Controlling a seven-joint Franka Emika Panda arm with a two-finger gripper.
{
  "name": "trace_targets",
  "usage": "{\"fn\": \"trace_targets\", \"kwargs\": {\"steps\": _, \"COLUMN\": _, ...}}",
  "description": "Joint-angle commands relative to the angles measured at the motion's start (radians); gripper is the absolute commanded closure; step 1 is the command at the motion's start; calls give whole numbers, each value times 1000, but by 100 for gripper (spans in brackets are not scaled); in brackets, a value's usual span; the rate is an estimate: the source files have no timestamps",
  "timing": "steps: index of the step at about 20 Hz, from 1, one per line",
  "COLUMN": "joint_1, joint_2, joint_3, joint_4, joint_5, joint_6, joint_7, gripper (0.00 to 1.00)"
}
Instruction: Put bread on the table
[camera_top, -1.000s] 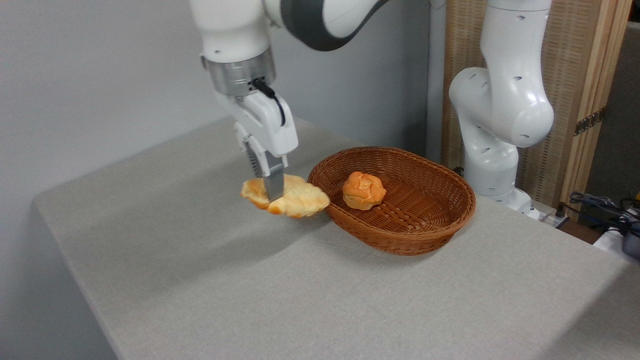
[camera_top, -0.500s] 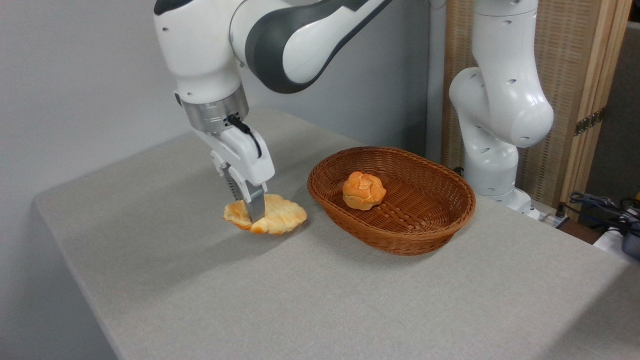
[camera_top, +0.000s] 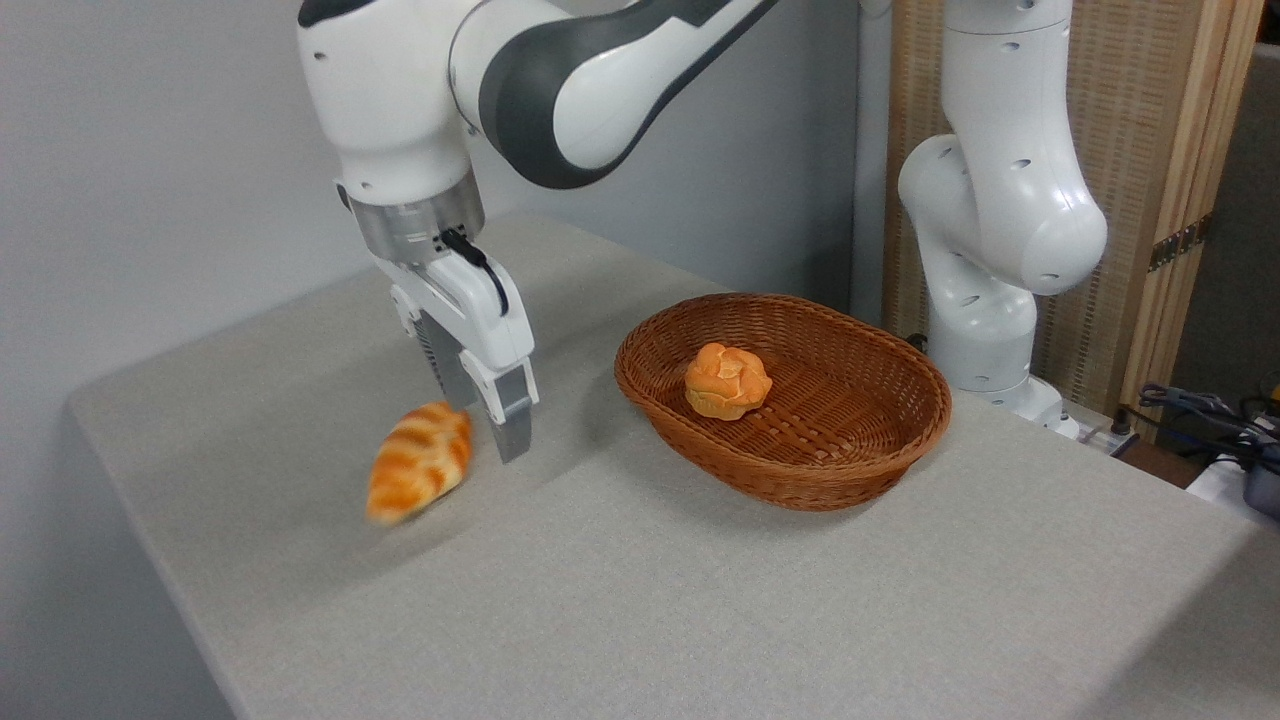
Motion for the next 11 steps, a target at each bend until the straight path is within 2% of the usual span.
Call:
{"fn": "trace_targets", "kwargs": {"steps": 1, "joint_1": 2, "joint_2": -8, "joint_3": 16, "joint_4": 66, "joint_5": -5, "joint_6": -8, "joint_7": -14, "gripper": 0}}
{"fn": "trace_targets", "kwargs": {"steps": 4, "joint_1": 13, "joint_2": -19, "joint_3": 26, "joint_4": 97, "joint_5": 2, "joint_6": -10, "joint_7": -19, "gripper": 0}}
{"fn": "trace_targets", "kwargs": {"steps": 7, "joint_1": 11, "joint_2": -31, "joint_3": 71, "joint_4": 98, "joint_5": 21, "joint_6": -13, "joint_7": -21, "gripper": 0}}
{"fn": "trace_targets", "kwargs": {"steps": 11, "joint_1": 11, "joint_2": -34, "joint_3": 71, "joint_4": 98, "joint_5": 114, "joint_6": -17, "joint_7": 21, "gripper": 0}}
